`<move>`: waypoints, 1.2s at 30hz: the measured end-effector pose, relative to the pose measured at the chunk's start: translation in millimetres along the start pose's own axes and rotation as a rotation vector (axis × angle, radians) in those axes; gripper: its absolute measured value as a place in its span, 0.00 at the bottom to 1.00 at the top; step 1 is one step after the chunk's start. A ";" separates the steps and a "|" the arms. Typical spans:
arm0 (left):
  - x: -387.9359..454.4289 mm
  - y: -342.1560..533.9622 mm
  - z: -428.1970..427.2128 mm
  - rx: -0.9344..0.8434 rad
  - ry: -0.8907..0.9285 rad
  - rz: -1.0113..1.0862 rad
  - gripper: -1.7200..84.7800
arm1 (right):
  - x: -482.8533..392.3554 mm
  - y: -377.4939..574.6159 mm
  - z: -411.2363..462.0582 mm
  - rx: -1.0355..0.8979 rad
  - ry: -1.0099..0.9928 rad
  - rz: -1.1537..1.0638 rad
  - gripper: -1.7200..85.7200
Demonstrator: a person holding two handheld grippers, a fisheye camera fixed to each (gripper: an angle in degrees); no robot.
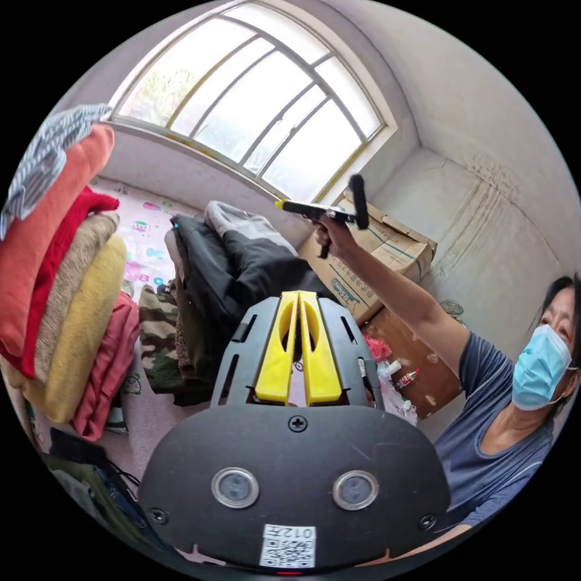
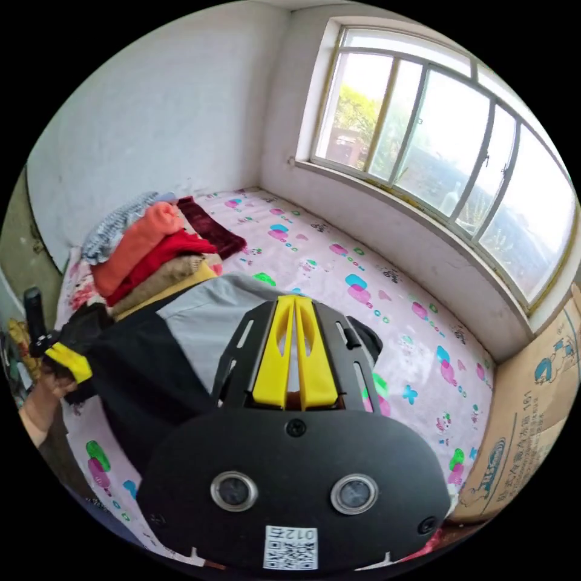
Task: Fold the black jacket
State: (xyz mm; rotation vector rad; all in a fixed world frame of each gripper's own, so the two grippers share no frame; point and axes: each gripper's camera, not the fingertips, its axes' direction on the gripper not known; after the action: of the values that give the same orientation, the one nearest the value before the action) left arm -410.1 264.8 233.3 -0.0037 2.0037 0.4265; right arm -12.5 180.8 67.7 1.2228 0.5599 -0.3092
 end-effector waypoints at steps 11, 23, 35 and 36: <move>-52.2 -26.2 38.3 -0.097 -0.185 -0.226 0.02 | -104.2 162.1 -126.7 -0.351 -0.343 -0.272 0.02; -68.3 -139.8 207.6 -0.447 -0.309 -0.068 0.03 | -54.6 100.4 -151.2 -0.198 -0.336 -0.085 0.02; -142.1 -96.0 185.2 -0.157 -0.512 -0.135 0.03 | -23.3 148.0 -271.5 -0.015 -0.279 -0.184 0.02; -137.0 -94.4 187.2 -0.185 -0.532 -0.101 0.03 | -22.4 151.1 -274.2 -0.042 -0.296 -0.185 0.02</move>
State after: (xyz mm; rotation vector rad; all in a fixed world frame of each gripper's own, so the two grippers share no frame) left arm -167.0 207.3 250.2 -0.0959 1.4307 0.4880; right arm -18.9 486.8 137.4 1.0621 0.4204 -0.6205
